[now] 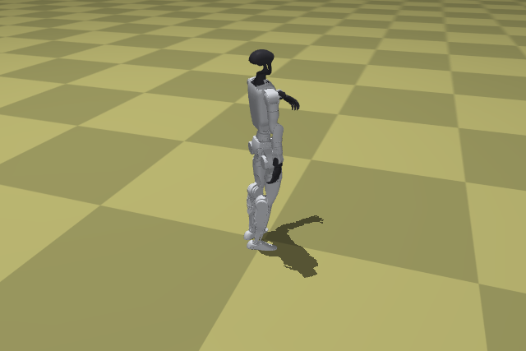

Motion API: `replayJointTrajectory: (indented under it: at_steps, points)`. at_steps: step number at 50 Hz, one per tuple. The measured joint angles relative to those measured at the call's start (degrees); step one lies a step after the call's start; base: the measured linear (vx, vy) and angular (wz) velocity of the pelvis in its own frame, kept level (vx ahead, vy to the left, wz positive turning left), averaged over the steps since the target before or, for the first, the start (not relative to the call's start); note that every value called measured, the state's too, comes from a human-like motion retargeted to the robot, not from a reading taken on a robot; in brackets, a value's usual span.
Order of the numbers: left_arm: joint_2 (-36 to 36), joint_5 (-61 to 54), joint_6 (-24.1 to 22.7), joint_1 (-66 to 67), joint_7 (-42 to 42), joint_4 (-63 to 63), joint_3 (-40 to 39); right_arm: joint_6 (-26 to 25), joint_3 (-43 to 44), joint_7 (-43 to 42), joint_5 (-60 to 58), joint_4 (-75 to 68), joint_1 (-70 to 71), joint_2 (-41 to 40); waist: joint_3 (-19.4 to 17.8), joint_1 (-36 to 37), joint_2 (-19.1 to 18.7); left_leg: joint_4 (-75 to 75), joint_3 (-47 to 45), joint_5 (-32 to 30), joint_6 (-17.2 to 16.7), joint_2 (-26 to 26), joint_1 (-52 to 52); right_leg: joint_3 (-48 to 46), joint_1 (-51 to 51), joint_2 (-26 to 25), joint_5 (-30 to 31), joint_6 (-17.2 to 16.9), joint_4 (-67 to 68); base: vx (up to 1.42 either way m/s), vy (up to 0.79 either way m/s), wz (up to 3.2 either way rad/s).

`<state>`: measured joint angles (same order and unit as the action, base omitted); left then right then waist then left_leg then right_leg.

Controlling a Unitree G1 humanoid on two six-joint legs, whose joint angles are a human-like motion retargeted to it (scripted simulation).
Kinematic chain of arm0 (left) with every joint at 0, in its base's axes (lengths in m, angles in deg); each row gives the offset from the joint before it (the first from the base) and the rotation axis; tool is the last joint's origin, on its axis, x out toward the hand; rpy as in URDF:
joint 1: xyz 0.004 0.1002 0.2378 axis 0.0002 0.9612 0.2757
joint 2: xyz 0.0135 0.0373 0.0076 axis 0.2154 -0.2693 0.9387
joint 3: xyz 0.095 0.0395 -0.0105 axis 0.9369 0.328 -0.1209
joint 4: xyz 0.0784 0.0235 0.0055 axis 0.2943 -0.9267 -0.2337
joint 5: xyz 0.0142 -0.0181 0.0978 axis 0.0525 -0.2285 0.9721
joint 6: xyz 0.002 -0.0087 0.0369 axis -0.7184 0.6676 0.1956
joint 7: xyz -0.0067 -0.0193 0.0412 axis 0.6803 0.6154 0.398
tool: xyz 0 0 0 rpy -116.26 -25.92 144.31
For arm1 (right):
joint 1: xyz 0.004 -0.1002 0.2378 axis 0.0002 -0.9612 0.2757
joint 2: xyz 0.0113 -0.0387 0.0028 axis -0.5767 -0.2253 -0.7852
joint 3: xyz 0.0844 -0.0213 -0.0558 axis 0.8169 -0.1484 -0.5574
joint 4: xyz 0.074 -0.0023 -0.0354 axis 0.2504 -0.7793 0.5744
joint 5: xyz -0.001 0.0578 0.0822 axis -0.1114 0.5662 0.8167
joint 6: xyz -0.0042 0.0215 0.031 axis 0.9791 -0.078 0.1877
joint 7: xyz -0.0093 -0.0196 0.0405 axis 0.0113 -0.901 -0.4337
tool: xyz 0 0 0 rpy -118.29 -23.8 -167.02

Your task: Upper body actions

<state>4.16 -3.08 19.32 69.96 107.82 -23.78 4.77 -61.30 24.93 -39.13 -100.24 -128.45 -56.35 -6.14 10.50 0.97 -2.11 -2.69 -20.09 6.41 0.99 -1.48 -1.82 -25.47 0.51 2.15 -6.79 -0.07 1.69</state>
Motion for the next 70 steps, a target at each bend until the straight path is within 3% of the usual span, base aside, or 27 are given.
replayJointTrajectory:
  at_steps: [5, 10, 12, 16, 20, 25, 30, 35, 38, 41, 45, 48, 52, 55, 58, 62, 66, 70]
  points:
    - [-1.5, 4.86, 1.13, 3.39, -6.77, 4.76, -4.04, 0.89, -0.56, 0.86, -1.12, 1.18, 0.09, 0.03, -0.71, 0.55, 0.31, 0.06, -0.48, 0.01, -0.09, 0.16, 0.0, 0.31, -0.34, 0.05, 0.22, -0.05, 0.08, 0.0, 0.0, 0.0]
    - [-1.51, 3.36, 4.23, 6.2, -19.8, 15.08, -10.85, 0.64, -0.76, 0.71, -0.71, 0.6, -0.07, 0.39, -0.2, 0.97, 0.33, 0.13, -0.71, 0.01, -0.22, 0.32, -0.52, 0.52, -1.14, 0.1, 0.29, -0.12, 0.22, 0.0, 0.0, 0.0]
    - [-1.08, 1.15, 4.1, 6.75, -27.48, 19.3, -12.88, 0.49, -0.75, 0.57, -0.05, 0.22, -0.2, 0.49, 0.09, 0.99, 0.27, 0.1, -0.6, 0.01, -0.24, 0.37, -0.8, 0.48, -1.33, 0.08, 0.24, -0.15, 0.21, 0.0, 0.0, 0.0]
    - [0.21, -1.82, -0.7, 7.06, -46.64, 26.13, -16.39, 0.42, -0.67, 0.32, 1.1, -0.4, -0.63, 0.57, 0.38, 1.24, 0.34, 0.02, -0.14, 0.01, -0.22, 0.33, -1.06, 0.18, -1.21, 0.06, 0.05, -0.2, 0.1, 0.0, 0.0, 0.0]
    - [0.27, 2.38, -4.56, 6.63, -65.79, 29.33, -21.27, 0.35, -0.46, 0.34, 0.88, -0.63, -0.67, 0.47, 0.13, 1.64, 0.56, -0.03, 0.4, -0.04, -0.18, 0.2, -1.01, -0.25, -0.78, 0.09, -0.09, -0.22, -0.03, 0.0, 0.0, 0.0]
    - [-3.81, 9.25, -1.38, 4.79, -71.58, 25.01, -33.07, 0.44, -0.77, 0.65, -0.11, -0.19, -0.26, 0.32, -0.03, 1.85, 0.45, -0.01, 0.46, -0.05, -0.22, 0.13, -0.83, -0.34, -0.55, 0.11, -0.09, -0.2, -0.14, 0.0, 0.0, 0.0]
    - [-5.96, 1.02, 1.63, -1.34, -75.35, 4.65, -39.82, 0.93, -1.82, 0.93, -1.02, 0.52, -0.18, 0.55, 0.75, 1.92, -0.15, 0.05, 0.04, 0.01, -0.32, 0.2, -0.78, -0.02, -0.81, 0.09, 0.0, -0.12, -0.07, 0.0, 0.0, 0.0]
    - [-4.89, -16.9, 0.31, -2.09, -63.65, -8.11, -43.78, 0.89, -1.93, 1.24, -1.36, 0.75, 0.87, 0.52, 0.51, 1.23, -0.72, 0.07, -0.3, 0.1, -0.36, 0.48, -0.8, 0.29, -1.1, -0.15, 0.03, -0.08, 0.05, 0.0, 0.0, 0.0]
    - [-6.74, -22.14, -2.34, -1.53, -64.59, -5.64, -44.06, 1.11, -2.13, 0.91, -0.53, 0.96, 0.67, 0.3, 0.33, 0.86, -0.8, 0.18, -0.64, 0.15, -0.4, 0.58, -0.65, 0.55, -1.22, -0.2, 0.11, -0.1, 0.1, 0.0, 0.0, 0.0]
    - [-7.43, -18.07, -6.65, 0.47, -71.2, 0.08, -42.34, 1.25, -2.22, 0.8, 0.37, 0.28, 0.62, 0.31, 0.08, 0.88, -0.53, 0.12, -0.58, 0.18, -0.39, 0.48, -0.63, 0.47, -1.14, -0.07, 0.1, -0.12, 0.09, 0.0, 0.0, 0.0]
    - [-7.05, -7.95, -7.24, 1.88, -78.45, 9.63, -37.49, 0.97, -1.75, 0.68, 0.28, -0.84, 0.55, 0.25, -0.22, 1.26, 0.07, 0.06, -0.15, 0.1, -0.36, 0.32, -0.58, 0.12, -0.77, 0.11, -0.04, -0.21, 0.08, 0.0, 0.0, 0.0]
    - [-5.61, -3.95, -9.4, 1.39, -76.69, 16.0, -33.01, 0.96, -1.39, 0.67, 1.04, -0.98, 0.54, 0.14, -0.14, 0.99, 0.34, 0.01, 0.28, 0.02, -0.3, 0.23, -0.7, -0.22, -0.58, 0.11, -0.11, -0.21, -0.03, 0.0, 0.0, 0.0]
    - [-3.33, -7.02, -16.55, -0.86, -65.9, 21.98, -26.37, 0.84, -1.89, 1.1, 0.97, -0.9, 0.85, 0.19, 0.47, 0.4, 0.45, -0.02, 0.4, -0.02, -0.28, 0.26, -0.91, -0.33, -0.69, 0.03, -0.11, -0.18, -0.09, 0.0, 0.0, 0.0]
    - [-2.24, -19.31, -22.8, -4.12, -50.81, 24.59, -19.78, 0.94, -2.52, 1.02, 0.16, -0.66, 1.16, 0.27, 0.87, 0.26, 0.37, -0.07, 0.19, 0.04, -0.28, 0.36, -0.99, -0.18, -0.85, -0.08, -0.06, -0.13, -0.06, 0.0, 0.0, 0.0]
    - [-2.52, -35.5, -21.77, -8.38, -32.35, 25.0, -10.05, 1.13, -3.28, 0.76, -0.3, -0.64, 1.4, 0.21, 1.16, 0.02, 0.23, -0.09, 0.1, 0.05, -0.26, 0.42, -0.89, -0.15, -0.79, -0.14, -0.03, -0.1, -0.04, 0.0, 0.0, 0.0]
    - [-2.8, -37.95, -17.26, -11.91, -16.76, 21.73, -1.51, 0.97, -3.57, 0.97, -0.43, -0.94, 1.75, -0.25, 1.36, -0.18, 0.16, -0.08, -0.04, 0.03, -0.25, 0.4, -0.67, -0.15, -0.58, -0.18, 0.02, -0.03, -0.1, 0.0, 0.0, 0.0]
    - [-2.56, -32.18, -16.52, -11.87, -14.02, 19.93, -0.6, 0.96, -3.53, 1.49, -0.74, -0.7, 2.46, -1.17, 1.1, -0.74, 0.19, 0.04, -0.71, 0.1, -0.35, 0.48, -0.34, 0.35, -0.72, -0.21, 0.21, 0.06, -0.04, 0.0, -0.02, -0.1]
    - [-2.81, -30.5, -20.34, -9.76, -21.57, 22.03, -4.09, 1.66, -3.99, 1.41, -1.65, 0.71, 2.52, -1.6, 0.67, -0.93, -0.1, 0.21, -2.11, 0.29, -0.51, 0.8, -0.02, 1.42, -1.39, -0.36, 0.53, 0.17, 0.23, 0.0, -0.03, -0.31]
